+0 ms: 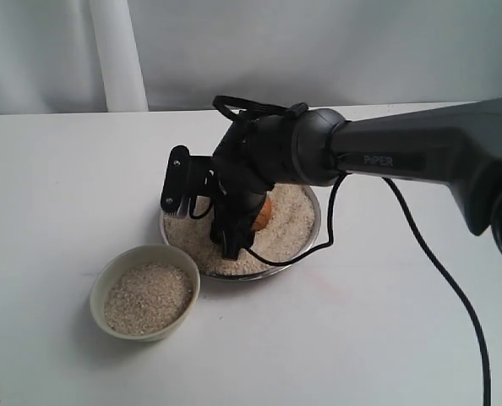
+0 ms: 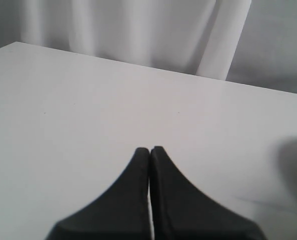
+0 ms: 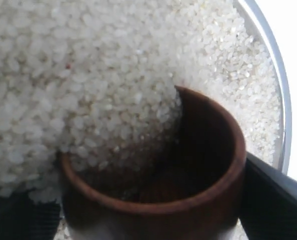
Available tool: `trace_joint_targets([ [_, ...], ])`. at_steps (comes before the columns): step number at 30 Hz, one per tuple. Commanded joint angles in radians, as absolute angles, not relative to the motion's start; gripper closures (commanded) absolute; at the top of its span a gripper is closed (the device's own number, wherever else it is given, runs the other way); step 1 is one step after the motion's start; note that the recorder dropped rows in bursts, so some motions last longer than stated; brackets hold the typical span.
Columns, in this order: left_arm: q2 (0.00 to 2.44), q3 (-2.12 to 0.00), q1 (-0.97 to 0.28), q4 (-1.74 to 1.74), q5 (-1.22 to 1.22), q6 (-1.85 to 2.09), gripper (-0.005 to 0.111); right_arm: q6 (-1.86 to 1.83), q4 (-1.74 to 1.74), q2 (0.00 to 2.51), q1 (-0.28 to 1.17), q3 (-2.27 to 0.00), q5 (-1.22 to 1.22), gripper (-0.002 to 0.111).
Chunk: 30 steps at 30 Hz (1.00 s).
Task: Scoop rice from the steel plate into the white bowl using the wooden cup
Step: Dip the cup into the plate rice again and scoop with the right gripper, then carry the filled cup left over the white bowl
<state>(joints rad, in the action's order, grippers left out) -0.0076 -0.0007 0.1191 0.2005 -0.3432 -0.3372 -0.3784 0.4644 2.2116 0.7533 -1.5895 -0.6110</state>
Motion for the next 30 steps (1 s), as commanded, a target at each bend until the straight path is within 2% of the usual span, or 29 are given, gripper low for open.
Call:
trace_joint_targets([
  [1, 0.000, 0.000, 0.118, 0.197, -0.337, -0.339, 0.107, -0.360, 0.300, 2.197, 0.735, -1.584, -0.583, 0.108],
  [20, 0.000, 0.000, 0.118, 0.197, -0.337, -0.339, 0.107, -0.360, 0.125, 2.167, 0.670, -1.573, -0.498, 0.108],
  [30, 0.000, 0.000, 0.118, 0.197, -0.337, -0.339, 0.107, -0.360, 0.078, 2.041, 0.628, -1.382, -0.297, 0.108],
])
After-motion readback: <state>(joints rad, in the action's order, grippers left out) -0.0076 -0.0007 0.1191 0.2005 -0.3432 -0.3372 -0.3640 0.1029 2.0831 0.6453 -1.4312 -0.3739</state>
